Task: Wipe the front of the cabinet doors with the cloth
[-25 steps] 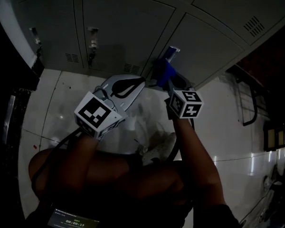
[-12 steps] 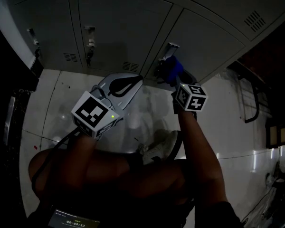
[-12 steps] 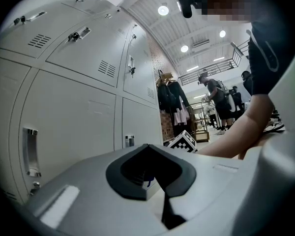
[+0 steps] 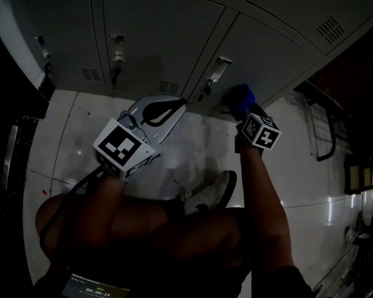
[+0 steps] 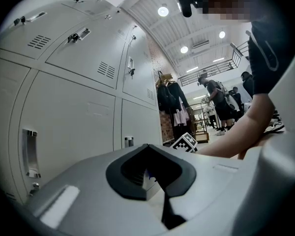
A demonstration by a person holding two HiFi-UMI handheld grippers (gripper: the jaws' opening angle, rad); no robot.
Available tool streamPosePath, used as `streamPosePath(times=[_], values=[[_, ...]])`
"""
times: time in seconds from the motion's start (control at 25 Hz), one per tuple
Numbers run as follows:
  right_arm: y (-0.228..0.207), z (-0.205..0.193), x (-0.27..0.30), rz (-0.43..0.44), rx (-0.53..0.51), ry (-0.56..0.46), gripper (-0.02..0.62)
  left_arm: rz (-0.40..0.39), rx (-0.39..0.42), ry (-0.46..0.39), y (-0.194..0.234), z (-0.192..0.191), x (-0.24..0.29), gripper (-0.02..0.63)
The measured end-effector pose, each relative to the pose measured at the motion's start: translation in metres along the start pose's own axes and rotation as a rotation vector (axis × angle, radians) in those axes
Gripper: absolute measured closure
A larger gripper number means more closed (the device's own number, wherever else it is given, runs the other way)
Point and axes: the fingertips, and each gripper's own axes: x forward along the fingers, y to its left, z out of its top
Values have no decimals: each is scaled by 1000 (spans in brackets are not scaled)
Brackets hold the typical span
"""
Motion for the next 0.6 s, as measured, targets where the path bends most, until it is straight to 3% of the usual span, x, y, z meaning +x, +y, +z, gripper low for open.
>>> streamPosePath(times=[0.32,0.6], values=[[-67,-10,-15,-167,74,10,526,-2,-1,-3,0,0,0,601],[-103,-16,-26,-249,120,12,526,-1,-1,1,0,-1,0,600]])
